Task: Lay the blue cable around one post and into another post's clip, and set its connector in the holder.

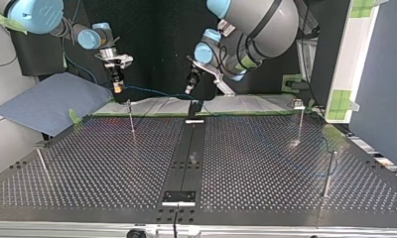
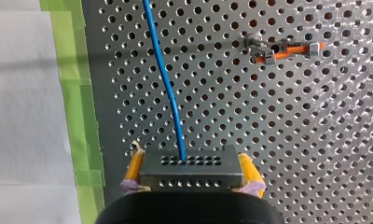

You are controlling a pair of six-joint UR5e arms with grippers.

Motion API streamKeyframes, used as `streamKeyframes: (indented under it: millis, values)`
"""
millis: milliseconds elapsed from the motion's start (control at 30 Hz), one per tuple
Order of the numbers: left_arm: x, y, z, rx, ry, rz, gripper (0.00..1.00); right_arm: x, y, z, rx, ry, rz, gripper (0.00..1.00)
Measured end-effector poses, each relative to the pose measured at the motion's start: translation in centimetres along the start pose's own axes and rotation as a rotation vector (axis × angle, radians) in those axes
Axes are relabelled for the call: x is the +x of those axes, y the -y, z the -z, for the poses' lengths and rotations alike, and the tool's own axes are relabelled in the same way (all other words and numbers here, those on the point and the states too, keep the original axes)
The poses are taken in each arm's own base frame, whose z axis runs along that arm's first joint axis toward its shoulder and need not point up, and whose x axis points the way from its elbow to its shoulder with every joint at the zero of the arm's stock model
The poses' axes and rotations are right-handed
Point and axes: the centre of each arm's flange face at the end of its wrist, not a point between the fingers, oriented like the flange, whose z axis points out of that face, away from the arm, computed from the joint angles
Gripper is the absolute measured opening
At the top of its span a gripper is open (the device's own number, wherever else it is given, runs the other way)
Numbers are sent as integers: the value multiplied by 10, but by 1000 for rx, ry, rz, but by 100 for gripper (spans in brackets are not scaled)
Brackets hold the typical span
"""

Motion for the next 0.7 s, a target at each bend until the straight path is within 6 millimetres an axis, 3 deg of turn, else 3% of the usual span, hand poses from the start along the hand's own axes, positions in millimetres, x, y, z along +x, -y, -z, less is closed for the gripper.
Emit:
streamKeyframes:
  millis: [500, 700]
  values:
    - [-10, 11, -9, 22, 97, 68, 98, 0, 0, 0, 0, 0, 0, 0]
    - [-3, 12, -14, 18, 96, 101, 98, 0, 0, 0, -1, 0, 0, 0]
